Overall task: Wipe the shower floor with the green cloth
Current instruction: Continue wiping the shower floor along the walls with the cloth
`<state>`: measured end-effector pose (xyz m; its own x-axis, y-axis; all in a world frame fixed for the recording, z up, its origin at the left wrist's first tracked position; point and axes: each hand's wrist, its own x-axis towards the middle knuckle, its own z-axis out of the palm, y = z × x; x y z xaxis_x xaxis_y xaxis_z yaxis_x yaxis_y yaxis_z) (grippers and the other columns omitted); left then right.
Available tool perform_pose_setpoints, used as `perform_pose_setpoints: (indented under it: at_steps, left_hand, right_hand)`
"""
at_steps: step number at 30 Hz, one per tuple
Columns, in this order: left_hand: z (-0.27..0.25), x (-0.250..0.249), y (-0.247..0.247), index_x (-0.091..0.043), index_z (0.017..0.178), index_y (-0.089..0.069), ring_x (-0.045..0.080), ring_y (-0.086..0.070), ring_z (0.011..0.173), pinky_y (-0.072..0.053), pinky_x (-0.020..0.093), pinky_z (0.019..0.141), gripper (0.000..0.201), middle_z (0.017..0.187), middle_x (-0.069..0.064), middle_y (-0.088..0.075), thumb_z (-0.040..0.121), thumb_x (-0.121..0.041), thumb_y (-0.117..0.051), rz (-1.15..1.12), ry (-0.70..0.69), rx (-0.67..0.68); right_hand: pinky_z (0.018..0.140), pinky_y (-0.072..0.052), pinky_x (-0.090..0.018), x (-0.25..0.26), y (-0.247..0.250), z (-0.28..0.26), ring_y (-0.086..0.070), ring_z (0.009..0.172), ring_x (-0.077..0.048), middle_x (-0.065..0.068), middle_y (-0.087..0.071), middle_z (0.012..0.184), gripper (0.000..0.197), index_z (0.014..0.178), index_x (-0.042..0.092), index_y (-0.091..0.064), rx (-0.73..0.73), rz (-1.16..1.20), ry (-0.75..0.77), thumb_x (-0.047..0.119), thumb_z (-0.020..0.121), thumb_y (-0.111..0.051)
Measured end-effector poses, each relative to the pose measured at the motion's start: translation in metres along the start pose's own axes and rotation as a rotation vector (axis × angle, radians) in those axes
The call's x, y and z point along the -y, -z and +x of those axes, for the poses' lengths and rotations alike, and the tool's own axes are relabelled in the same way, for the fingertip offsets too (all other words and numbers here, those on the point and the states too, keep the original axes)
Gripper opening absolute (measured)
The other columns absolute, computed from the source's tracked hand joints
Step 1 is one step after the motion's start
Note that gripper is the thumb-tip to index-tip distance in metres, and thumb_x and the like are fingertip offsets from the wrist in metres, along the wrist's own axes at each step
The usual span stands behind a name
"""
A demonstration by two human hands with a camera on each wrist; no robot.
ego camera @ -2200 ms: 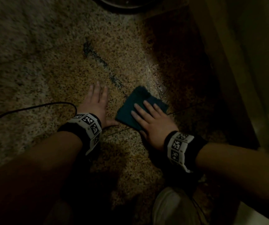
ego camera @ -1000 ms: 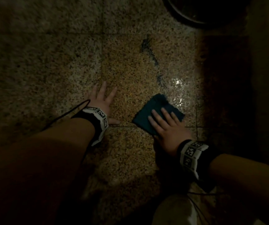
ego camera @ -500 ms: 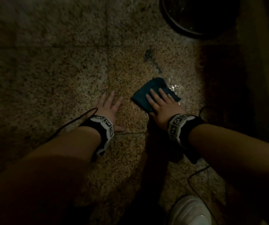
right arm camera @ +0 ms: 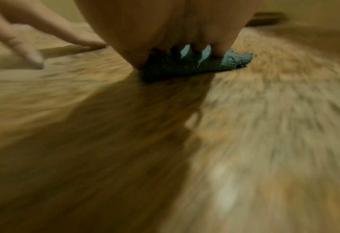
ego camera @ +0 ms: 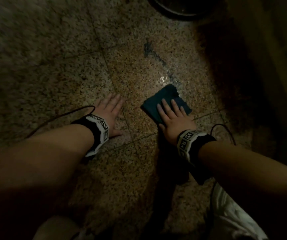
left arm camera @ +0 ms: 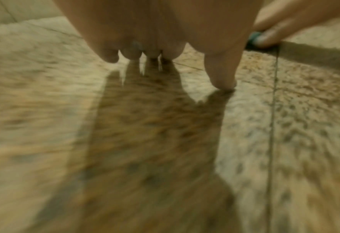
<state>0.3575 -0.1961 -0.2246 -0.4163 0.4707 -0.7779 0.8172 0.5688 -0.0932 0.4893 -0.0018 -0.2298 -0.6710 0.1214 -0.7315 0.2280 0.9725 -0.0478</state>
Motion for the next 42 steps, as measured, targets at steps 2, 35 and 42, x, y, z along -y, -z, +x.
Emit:
perform_pose_setpoints:
  at_steps: [2, 35, 42]
  left_hand:
    - [-0.005, 0.015, -0.001, -0.018, 0.147, 0.022, 0.025, 0.02, 0.143, 0.001, 0.04, 0.117, 0.104, 0.153, 0.003, 0.03, 0.083, -0.075, -0.035, 0.037, -0.009, 0.05]
    - [-0.003, 0.03, -0.036, -0.015, 0.147, 0.022, 0.029, 0.017, 0.144, 0.006, 0.042, 0.116, 0.115, 0.152, 0.005, 0.03, 0.075, -0.08, -0.041, -0.131, -0.046, -0.167]
    - [-0.004, 0.031, -0.038, -0.015, 0.147, 0.021, 0.028, 0.019, 0.143, 0.006, 0.041, 0.116, 0.113, 0.153, 0.004, 0.029, 0.077, -0.078, -0.041, -0.144, -0.055, -0.187]
  right_hand:
    - [0.115, 0.011, -0.039, 0.015, -0.01, -0.012, 0.026, 0.142, -0.023, 0.006, 0.031, 0.152, 0.063, 0.147, 0.028, 0.022, 0.037, 0.048, -0.029, 0.044, 0.102, -0.018]
    - [0.115, 0.01, -0.04, 0.082, -0.02, -0.01, 0.025, 0.142, -0.025, 0.006, 0.03, 0.153, 0.062, 0.149, 0.028, 0.018, 0.005, 0.084, -0.063, 0.037, 0.103, -0.023]
    - [0.116, 0.008, -0.04, 0.09, 0.009, 0.017, 0.021, 0.143, -0.026, 0.004, 0.026, 0.155, 0.062, 0.15, 0.026, 0.015, -0.04, 0.082, -0.049, 0.038, 0.103, -0.024]
